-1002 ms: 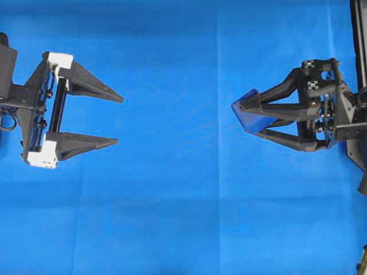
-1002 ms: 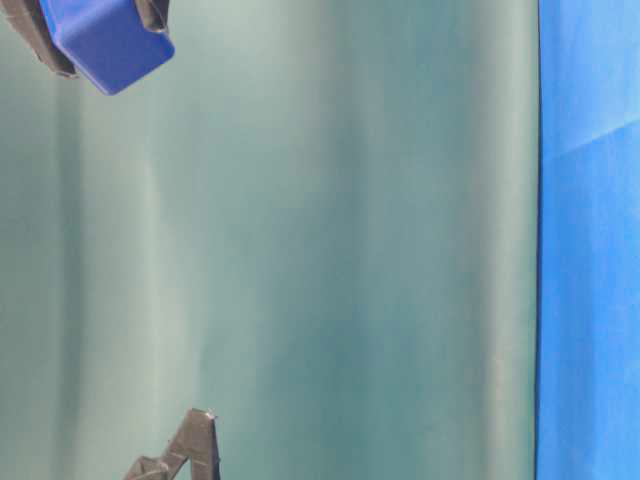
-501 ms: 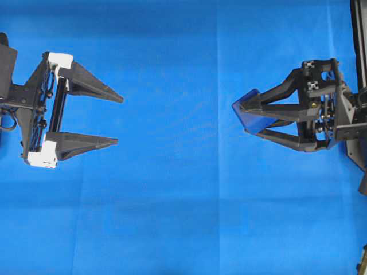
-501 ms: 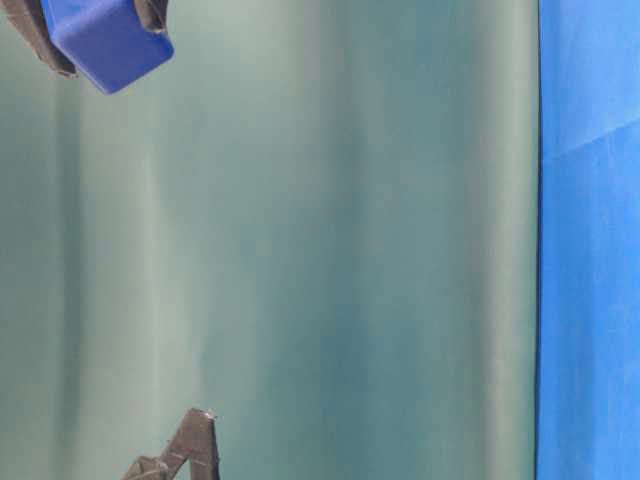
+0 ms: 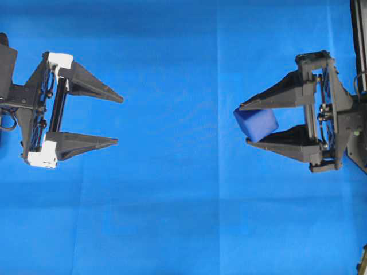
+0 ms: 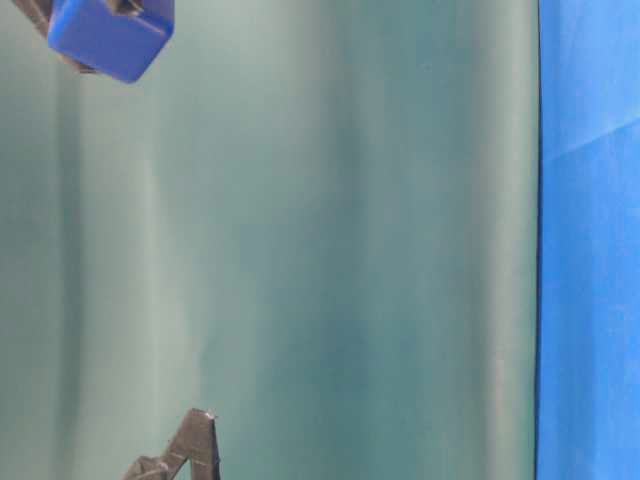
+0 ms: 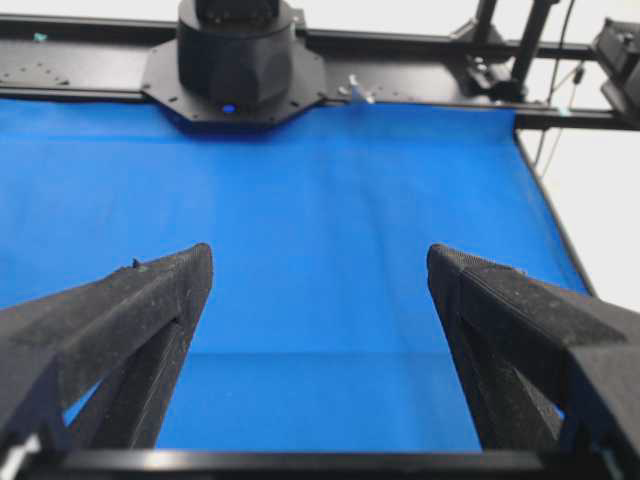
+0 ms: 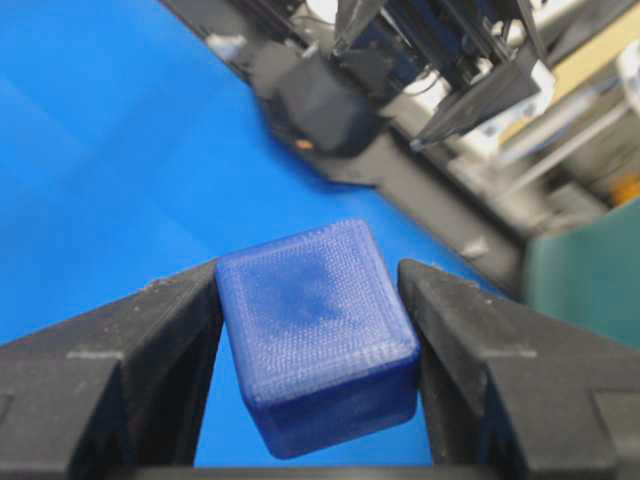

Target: Handover the blue block to the right arm after grasping it with the left arm, then place it in the designated position.

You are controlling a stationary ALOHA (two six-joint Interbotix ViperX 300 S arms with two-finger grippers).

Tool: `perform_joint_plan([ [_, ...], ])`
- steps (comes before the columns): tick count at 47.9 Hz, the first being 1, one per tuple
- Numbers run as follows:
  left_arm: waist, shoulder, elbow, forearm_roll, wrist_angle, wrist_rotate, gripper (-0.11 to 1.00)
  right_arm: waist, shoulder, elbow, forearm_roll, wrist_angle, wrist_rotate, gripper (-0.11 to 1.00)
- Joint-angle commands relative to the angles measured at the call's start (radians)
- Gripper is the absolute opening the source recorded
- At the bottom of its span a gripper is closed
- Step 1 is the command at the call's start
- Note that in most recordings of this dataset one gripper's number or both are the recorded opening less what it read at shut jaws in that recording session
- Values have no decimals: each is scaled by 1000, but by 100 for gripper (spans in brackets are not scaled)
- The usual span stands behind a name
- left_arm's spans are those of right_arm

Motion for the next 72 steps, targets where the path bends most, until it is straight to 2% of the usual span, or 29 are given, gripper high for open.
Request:
perform_joint_plan([
  [1, -3, -9, -14, 0, -5, 2, 92, 0, -3, -18, 20, -3, 98, 41],
  [8, -3, -9, -14, 0, -6, 3, 92, 0, -3, -20, 20, 12, 247, 41],
  [13, -3, -9, -14, 2, -6, 6, 92, 2, -6, -21, 20, 28, 298, 41],
  [72, -3, -9, -17, 2, -6, 6, 92, 0, -6, -25, 20, 43, 301, 37],
])
